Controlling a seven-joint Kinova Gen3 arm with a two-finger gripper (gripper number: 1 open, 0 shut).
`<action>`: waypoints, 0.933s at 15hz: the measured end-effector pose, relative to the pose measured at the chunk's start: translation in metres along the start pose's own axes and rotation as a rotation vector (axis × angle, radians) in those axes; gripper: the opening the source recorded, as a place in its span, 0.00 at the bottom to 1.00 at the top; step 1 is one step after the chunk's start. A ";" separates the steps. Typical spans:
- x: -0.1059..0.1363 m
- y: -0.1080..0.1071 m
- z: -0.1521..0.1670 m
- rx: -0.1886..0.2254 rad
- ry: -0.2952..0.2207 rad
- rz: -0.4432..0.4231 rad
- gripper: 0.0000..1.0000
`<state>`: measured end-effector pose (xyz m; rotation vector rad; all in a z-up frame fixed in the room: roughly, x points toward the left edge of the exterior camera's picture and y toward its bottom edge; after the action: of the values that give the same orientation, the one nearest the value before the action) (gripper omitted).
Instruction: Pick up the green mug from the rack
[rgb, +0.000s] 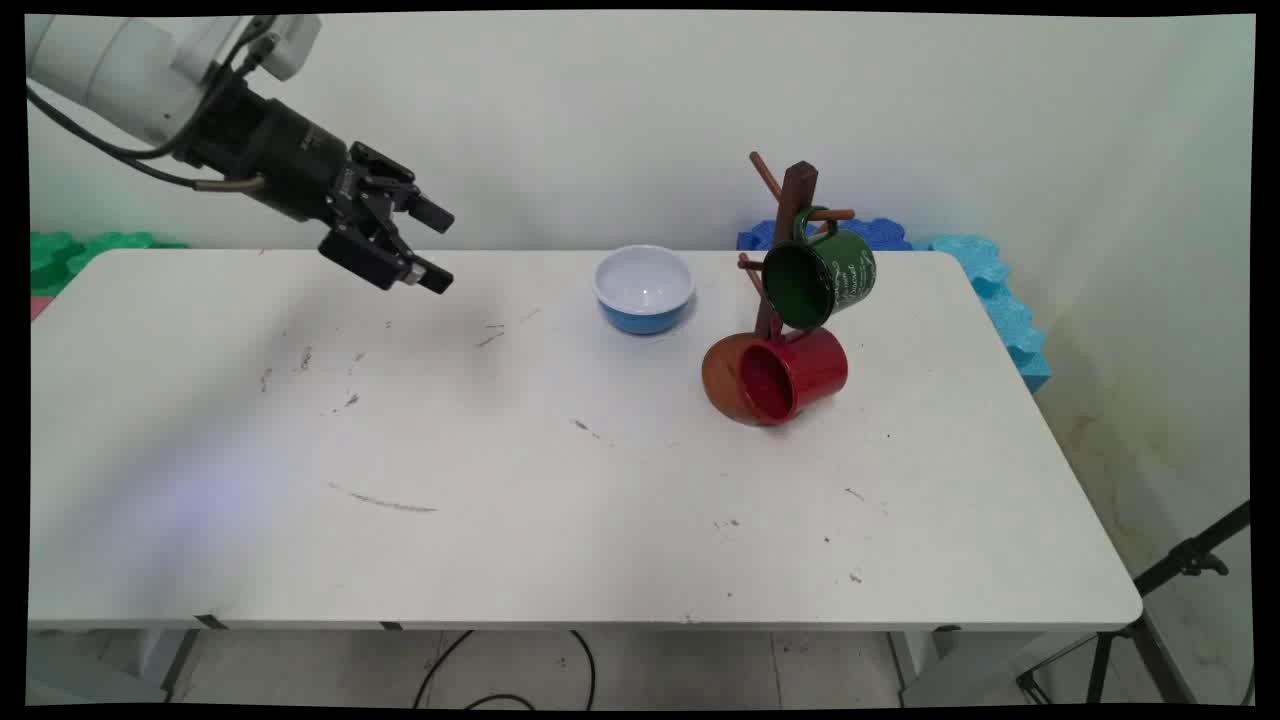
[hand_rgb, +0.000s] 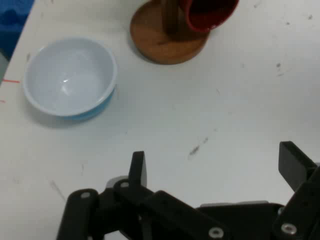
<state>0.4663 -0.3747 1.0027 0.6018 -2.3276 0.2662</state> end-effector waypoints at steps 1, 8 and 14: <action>0.002 0.003 0.003 0.008 0.006 0.000 1.00; 0.018 0.025 0.036 0.105 0.054 0.004 1.00; 0.032 0.043 0.067 0.186 0.081 0.001 1.00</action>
<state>0.3851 -0.3717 0.9752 0.6677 -2.2403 0.5025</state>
